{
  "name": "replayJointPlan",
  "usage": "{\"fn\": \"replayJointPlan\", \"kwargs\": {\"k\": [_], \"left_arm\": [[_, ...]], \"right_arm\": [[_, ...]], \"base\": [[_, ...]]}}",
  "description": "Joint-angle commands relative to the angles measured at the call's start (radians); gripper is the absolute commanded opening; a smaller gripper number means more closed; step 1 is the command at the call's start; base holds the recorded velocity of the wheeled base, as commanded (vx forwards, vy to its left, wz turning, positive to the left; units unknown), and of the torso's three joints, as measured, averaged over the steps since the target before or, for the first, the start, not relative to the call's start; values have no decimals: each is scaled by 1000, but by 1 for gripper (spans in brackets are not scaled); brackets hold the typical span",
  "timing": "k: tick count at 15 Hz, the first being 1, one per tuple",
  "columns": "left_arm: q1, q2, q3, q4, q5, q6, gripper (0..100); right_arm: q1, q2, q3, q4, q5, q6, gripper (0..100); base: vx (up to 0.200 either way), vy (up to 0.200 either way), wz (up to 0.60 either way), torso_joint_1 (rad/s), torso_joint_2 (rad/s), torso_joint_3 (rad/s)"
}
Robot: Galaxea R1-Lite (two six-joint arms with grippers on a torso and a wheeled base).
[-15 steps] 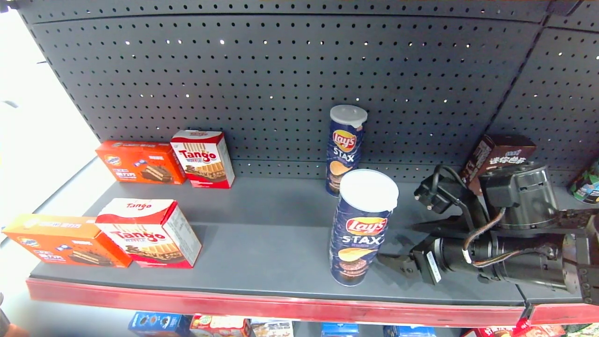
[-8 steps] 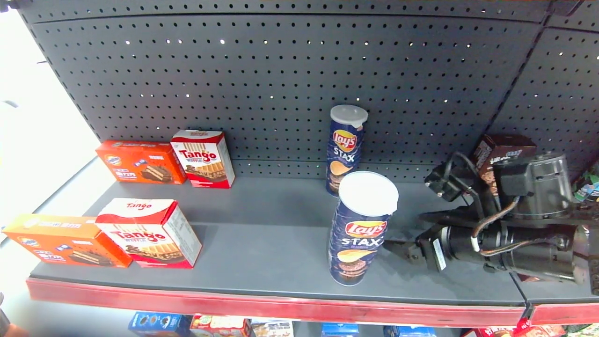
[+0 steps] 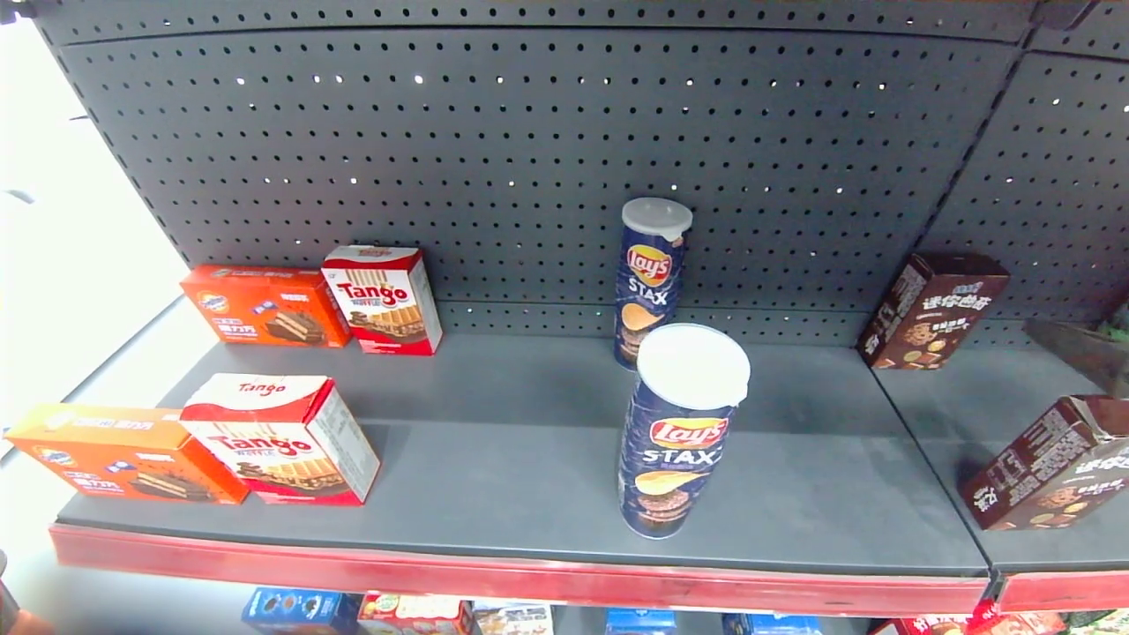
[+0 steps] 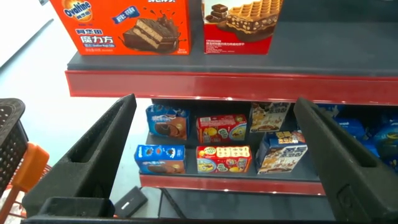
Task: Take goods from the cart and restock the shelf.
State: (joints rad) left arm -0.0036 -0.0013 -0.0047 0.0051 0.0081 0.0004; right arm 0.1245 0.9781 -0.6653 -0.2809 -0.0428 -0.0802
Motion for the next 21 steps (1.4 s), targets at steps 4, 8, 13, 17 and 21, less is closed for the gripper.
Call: {"fn": "replayJointPlan", "kwargs": {"k": [4,8,13,17,21], "left_arm": [[-1,1,0,1,-2,0,100],[-1,1,0,1,-2,0,100],[-1,1,0,1,-2,1,100],[1,1,3,-5,6,-5,100],[1,1,3,-5,7,-5,100]], "right_arm": [[-108,-654,429,91,-2,-6,100],[-114,-978,665,233,-62,53,100],[-114,-978,665,278,26,85,100],[-114,-978,665,278,26,80,100],[-114,-978,665,278,26,80,100]], "base": [[0,0,0,0,0,0],[0,0,0,0,0,0],[0,0,0,0,0,0],[0,0,0,0,0,0],[0,0,-300,0,-1,2]]}}
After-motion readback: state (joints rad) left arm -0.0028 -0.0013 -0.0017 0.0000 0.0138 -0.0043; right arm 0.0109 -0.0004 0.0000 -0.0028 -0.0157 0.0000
